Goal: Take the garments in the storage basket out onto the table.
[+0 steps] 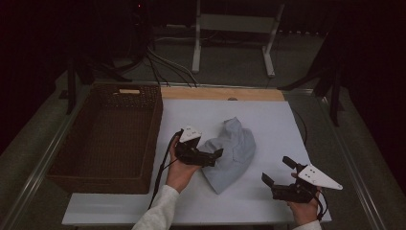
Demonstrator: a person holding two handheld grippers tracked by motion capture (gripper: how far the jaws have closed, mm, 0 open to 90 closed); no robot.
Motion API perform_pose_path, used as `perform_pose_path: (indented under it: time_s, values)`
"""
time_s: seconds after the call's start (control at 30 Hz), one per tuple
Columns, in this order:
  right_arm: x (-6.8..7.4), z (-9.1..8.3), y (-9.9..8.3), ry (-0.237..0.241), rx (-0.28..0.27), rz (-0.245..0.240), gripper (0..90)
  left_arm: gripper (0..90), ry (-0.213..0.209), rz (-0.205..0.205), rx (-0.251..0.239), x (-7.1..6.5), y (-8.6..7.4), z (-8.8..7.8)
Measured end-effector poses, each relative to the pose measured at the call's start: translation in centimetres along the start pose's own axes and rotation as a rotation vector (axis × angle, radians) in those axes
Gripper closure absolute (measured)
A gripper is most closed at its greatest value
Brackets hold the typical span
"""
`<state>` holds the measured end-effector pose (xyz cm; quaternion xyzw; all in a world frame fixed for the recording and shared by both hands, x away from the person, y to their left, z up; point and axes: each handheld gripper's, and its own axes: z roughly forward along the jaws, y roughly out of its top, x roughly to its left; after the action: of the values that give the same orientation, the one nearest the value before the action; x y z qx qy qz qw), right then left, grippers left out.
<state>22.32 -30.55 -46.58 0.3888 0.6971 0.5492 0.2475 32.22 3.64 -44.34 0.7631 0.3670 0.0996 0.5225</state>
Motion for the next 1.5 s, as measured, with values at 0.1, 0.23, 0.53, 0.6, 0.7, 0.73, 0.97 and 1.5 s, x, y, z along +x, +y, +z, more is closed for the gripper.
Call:
perform_pose_path:
  time_s: [0.1, 0.23, 0.53, 0.6, 0.7, 0.73, 0.97, 1.5]
  values:
    - [0.0, 0.1, 0.0, 0.000, 0.002, -0.002, 0.0, 0.0, 0.002, -0.002, -0.002, 0.3, 0.0, -0.4]
    - [-0.1, 0.0, 0.0, -0.002, -0.003, 0.001, 0.0, 0.0, -0.001, 0.005, 0.002, 0.5, 0.1, -1.0]
    - [-0.1, 0.0, 0.0, -0.002, 0.000, 0.008, 0.0, 0.0, 0.005, 0.022, 0.010, 1.3, -0.1, -2.3]
    - [-0.1, 0.1, 0.0, -0.002, 0.001, 0.007, 0.0, 0.0, 0.005, 0.023, -0.002, 1.4, -0.1, -2.7]
    - [-0.1, 0.1, 0.0, -0.004, 0.001, 0.009, 0.0, 0.1, 0.009, 0.023, -0.011, 1.5, -0.2, -3.1]
    - [-0.1, 0.1, 0.0, -0.003, 0.001, 0.010, 0.0, 0.0, 0.009, 0.024, -0.012, 1.6, -0.2, -3.2]
    - [-0.1, 0.2, -0.1, -0.005, 0.005, 0.010, 0.0, 0.1, 0.008, 0.020, -0.016, 1.9, -0.8, -3.8]
    - [0.0, 0.9, 0.1, -0.014, 0.020, 0.040, 0.0, 0.0, 0.004, 0.021, -0.028, 2.2, -1.0, -4.3]
